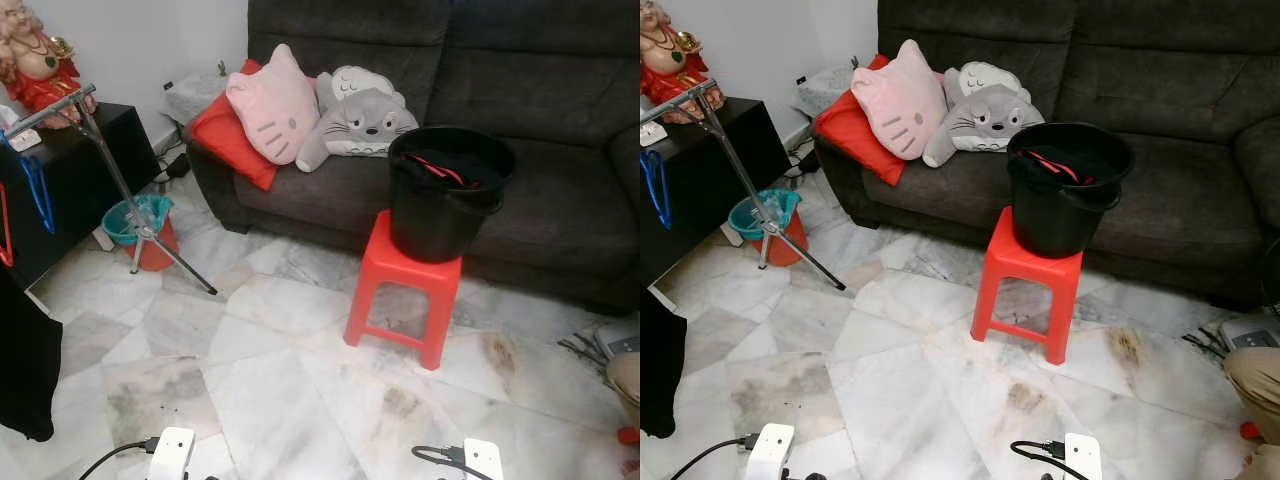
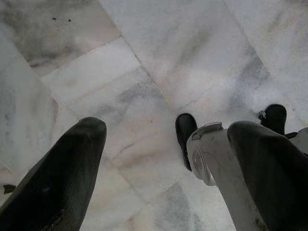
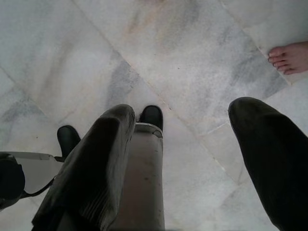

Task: Hang hanger

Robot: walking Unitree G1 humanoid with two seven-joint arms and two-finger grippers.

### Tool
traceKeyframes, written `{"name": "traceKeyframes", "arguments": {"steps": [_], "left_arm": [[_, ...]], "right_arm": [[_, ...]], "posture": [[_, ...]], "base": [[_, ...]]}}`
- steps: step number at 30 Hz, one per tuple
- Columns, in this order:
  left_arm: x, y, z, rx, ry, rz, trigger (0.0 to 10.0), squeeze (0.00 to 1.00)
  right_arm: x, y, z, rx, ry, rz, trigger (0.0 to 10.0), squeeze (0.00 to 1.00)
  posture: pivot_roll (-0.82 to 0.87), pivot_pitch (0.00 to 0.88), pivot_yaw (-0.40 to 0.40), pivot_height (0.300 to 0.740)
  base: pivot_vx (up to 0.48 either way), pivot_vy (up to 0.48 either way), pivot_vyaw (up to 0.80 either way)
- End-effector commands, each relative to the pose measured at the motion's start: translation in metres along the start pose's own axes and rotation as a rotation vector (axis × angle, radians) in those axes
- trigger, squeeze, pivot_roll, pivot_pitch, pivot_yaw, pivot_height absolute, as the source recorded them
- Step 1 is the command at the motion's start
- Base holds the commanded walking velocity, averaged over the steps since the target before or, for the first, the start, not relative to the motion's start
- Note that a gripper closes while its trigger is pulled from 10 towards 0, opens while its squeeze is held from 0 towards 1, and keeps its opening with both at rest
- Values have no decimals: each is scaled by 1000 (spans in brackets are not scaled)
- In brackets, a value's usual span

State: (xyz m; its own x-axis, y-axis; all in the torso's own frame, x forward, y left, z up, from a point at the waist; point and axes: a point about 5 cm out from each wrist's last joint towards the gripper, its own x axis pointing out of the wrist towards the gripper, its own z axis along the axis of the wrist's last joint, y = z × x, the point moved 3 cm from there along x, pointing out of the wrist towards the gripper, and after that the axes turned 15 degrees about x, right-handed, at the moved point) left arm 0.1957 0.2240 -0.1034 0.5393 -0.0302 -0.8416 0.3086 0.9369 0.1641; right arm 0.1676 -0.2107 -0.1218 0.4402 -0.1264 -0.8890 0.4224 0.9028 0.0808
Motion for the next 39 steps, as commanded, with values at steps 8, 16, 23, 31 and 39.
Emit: {"name": "traceKeyframes", "arguments": {"steps": [8, 16, 23, 31, 39], "left_arm": [[-1, 1, -5, 15, 22, -3, 10000, 0], [-1, 2, -6, 25, 27, -1, 10000, 0], [-2, 3, -7, 27, 30, 6, 10000, 0], [-2, 4, -7, 27, 30, 10, 10000, 0], [-2, 4, -7, 25, 30, 11, 10000, 0]], "right_arm": [[0, 0, -1, 8, -1, -2, 10000, 0], [0, 0, -1, 7, -3, -5, 10000, 0], [0, 1, -2, 18, -2, -5, 10000, 0], [0, 1, -2, 15, -11, -9, 10000, 0], [0, 1, -2, 14, -14, -11, 10000, 0]], "posture": [[80, 0, 40, 732], [74, 0, 46, 732], [72, 0, 51, 732], [73, 0, 51, 732], [75, 0, 50, 732]], "base": [[0, 0, 0], [124, 0, 0], [271, 0, -59], [314, 0, -266], [317, 0, 0]]}}
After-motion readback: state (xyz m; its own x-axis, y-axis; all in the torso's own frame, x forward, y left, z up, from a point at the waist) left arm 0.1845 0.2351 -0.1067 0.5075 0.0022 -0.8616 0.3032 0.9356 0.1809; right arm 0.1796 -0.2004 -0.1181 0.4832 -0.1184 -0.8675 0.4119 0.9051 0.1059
